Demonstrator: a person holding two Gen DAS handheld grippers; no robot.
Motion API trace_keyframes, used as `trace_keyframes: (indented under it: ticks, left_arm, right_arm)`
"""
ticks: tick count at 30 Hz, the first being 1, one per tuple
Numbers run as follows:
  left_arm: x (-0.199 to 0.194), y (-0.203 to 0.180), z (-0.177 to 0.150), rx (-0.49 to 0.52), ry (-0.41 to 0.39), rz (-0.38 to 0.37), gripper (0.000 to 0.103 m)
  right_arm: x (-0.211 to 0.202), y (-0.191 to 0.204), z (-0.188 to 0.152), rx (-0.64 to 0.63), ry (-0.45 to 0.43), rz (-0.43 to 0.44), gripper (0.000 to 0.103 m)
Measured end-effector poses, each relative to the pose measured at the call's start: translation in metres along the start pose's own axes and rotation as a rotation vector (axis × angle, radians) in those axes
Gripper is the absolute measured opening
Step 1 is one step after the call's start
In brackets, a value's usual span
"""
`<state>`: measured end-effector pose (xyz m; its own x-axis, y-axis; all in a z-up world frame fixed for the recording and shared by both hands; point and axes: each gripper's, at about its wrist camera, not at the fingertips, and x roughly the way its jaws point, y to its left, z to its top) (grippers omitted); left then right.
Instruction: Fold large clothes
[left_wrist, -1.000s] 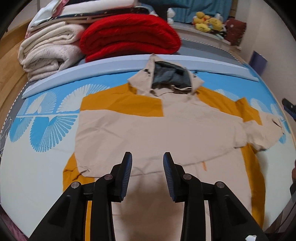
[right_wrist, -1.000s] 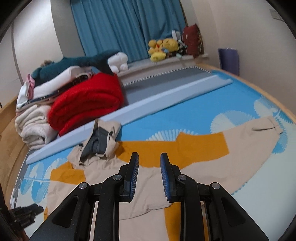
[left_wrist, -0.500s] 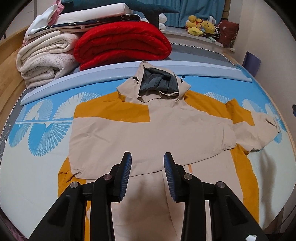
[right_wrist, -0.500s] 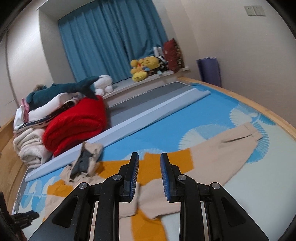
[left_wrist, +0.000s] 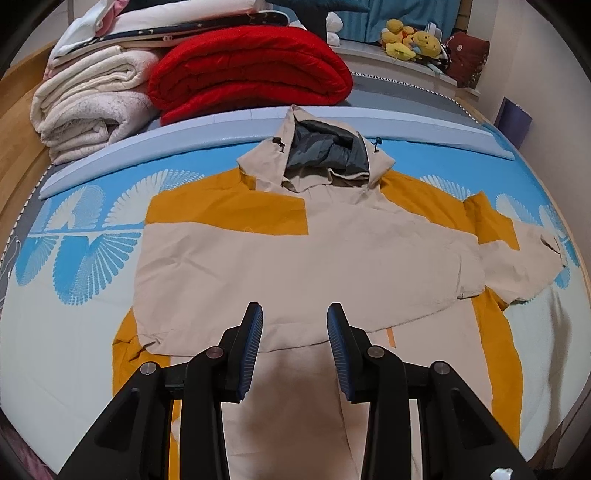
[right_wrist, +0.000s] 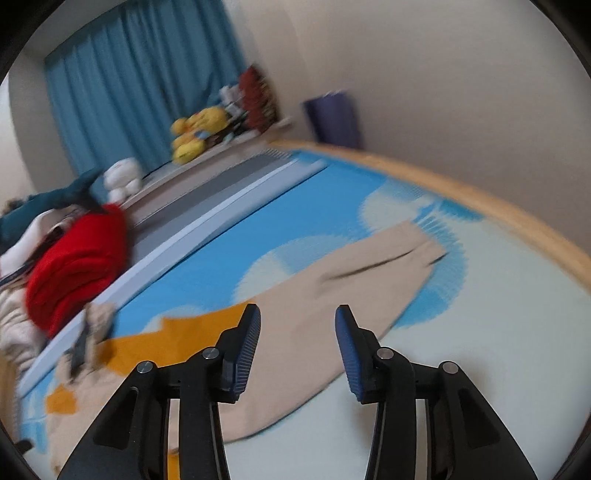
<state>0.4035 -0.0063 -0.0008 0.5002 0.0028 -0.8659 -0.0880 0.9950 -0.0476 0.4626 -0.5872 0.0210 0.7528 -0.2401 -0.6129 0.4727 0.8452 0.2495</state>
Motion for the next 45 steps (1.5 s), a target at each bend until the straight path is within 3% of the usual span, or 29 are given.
trace_keyframes:
  ticks: [1, 4, 10, 14, 19, 26, 38, 39, 42, 45]
  left_arm:
    - [0.001, -0.001, 0.000, 0.003, 0.002, 0.000, 0.034]
    - [0.005, -0.003, 0.001, 0.011, 0.007, 0.001, 0.034]
    - [0.015, -0.005, 0.003, 0.008, 0.024, 0.003, 0.034]
    - [0.022, -0.006, 0.003, 0.009, 0.040, 0.002, 0.034]
    - [0.032, -0.007, 0.004, 0.006, 0.056, 0.005, 0.034]
    - [0.043, -0.009, 0.007, 0.007, 0.074, 0.001, 0.034]
    - [0.054, -0.007, 0.012, 0.008, 0.087, 0.003, 0.034]
    - [0.054, -0.006, 0.013, 0.005, 0.087, 0.003, 0.034]
    - [0.054, -0.004, 0.015, -0.001, 0.082, 0.003, 0.034]
    - [0.052, -0.001, 0.017, -0.009, 0.079, 0.003, 0.034]
  right_arm:
    - [0.001, -0.010, 0.002, 0.021, -0.014, -0.018, 0.028]
    - [0.008, -0.046, 0.006, 0.131, -0.031, -0.039, 0.017]
    - [0.033, -0.081, 0.002, 0.245, -0.008, -0.045, 0.018]
    - [0.068, -0.092, -0.007, 0.310, 0.056, -0.013, 0.021]
    - [0.114, -0.112, -0.023, 0.416, 0.133, -0.013, 0.033]
    - [0.168, -0.139, -0.048, 0.521, 0.226, -0.017, 0.035]
    - [0.190, -0.156, -0.038, 0.636, 0.131, 0.049, 0.035]
    - [0.191, -0.156, -0.037, 0.638, 0.128, 0.046, 0.033]
    - [0.192, -0.154, -0.037, 0.646, 0.125, 0.032, 0.013]
    - [0.187, -0.149, -0.033, 0.630, 0.104, 0.016, 0.008]
